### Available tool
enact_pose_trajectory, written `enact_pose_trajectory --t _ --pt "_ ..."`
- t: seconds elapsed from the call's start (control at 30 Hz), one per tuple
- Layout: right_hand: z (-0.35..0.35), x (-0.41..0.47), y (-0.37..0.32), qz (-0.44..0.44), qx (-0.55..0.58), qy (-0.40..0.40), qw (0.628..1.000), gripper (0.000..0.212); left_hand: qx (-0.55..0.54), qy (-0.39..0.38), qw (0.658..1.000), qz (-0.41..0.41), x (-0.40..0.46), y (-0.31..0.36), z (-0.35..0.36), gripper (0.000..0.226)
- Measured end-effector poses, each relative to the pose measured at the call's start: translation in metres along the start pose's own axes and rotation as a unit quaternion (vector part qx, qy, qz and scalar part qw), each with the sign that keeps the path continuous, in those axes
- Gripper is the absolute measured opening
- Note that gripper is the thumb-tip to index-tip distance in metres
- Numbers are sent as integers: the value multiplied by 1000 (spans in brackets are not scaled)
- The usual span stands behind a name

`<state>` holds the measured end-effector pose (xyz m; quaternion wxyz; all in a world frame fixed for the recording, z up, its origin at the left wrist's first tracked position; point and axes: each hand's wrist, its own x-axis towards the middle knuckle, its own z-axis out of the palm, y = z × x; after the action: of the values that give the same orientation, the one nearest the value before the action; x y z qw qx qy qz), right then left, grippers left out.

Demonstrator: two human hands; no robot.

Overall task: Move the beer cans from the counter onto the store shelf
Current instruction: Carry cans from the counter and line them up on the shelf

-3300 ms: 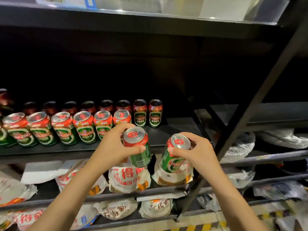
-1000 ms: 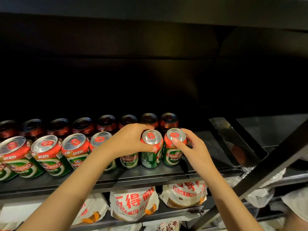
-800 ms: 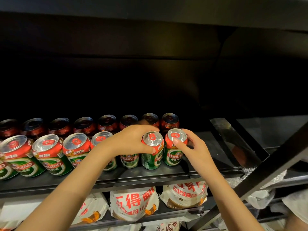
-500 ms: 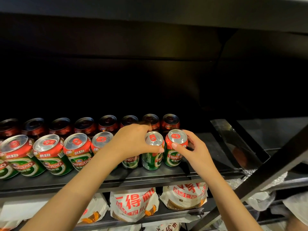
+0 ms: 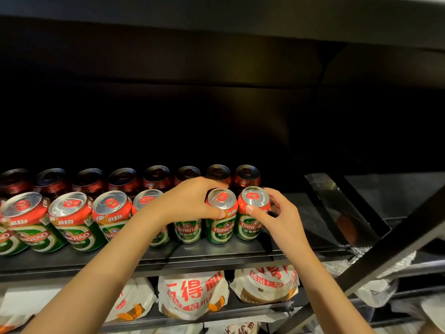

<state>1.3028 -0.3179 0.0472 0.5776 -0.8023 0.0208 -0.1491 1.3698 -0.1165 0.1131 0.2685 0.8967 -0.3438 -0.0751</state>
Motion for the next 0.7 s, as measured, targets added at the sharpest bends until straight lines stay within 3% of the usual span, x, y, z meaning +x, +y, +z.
enact_pose_trajectory --t 0.33,0.7 --pt "-1 0 0 0 -3 -7 1000 41 73 32 997 -24 0 2 3 52" --pt "-2 -2 -1 -1 -9 -31 999 38 53 37 998 1 3 1 1 48"
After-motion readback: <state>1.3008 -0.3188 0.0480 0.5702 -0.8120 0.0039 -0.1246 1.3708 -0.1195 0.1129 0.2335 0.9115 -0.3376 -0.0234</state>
